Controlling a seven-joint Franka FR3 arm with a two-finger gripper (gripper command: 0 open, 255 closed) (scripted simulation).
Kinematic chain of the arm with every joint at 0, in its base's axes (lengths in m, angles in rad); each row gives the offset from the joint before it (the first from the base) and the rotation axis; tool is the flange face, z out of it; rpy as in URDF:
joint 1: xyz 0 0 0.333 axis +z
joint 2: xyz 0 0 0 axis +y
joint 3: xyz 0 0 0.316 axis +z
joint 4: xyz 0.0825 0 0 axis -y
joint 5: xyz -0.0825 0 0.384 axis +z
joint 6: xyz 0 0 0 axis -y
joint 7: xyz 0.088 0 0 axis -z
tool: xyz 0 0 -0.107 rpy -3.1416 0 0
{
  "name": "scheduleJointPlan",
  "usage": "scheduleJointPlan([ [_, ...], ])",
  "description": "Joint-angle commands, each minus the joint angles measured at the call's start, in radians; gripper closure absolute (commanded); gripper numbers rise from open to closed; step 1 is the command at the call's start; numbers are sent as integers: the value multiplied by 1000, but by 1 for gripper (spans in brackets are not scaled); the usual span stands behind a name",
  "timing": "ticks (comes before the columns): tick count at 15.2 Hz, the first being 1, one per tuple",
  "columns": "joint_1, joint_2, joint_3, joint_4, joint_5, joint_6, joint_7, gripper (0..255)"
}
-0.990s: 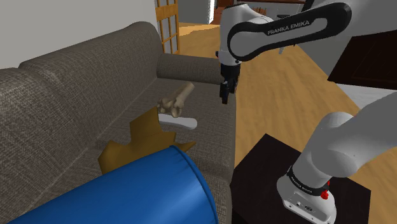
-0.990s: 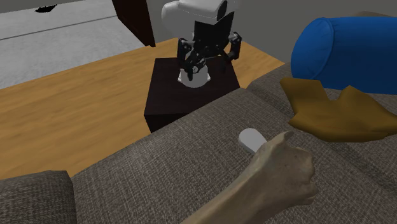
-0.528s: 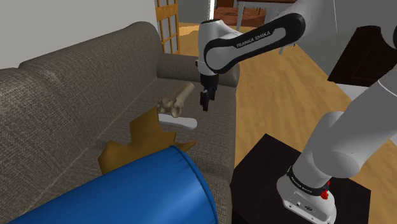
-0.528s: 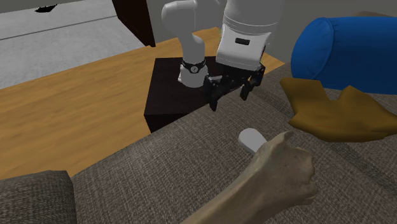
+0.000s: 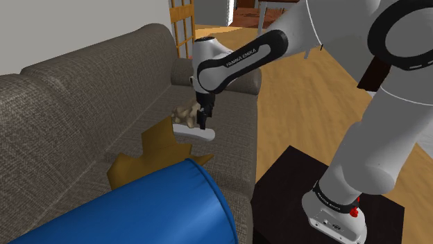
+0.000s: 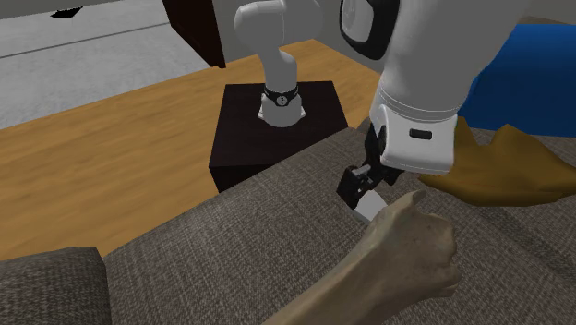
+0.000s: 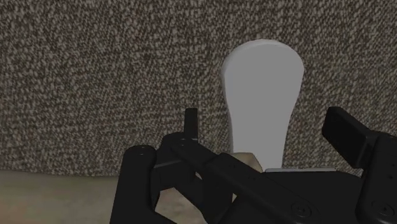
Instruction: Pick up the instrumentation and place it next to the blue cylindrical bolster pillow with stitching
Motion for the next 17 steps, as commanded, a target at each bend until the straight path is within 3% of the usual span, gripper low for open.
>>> scheduleJointPlan([
  [1,14,66,13,55,2,20,-3,0],
  [10,24,157,17,47,-4,123,-3,0],
  [17,26,157,15,47,-3,123,-3,0],
])
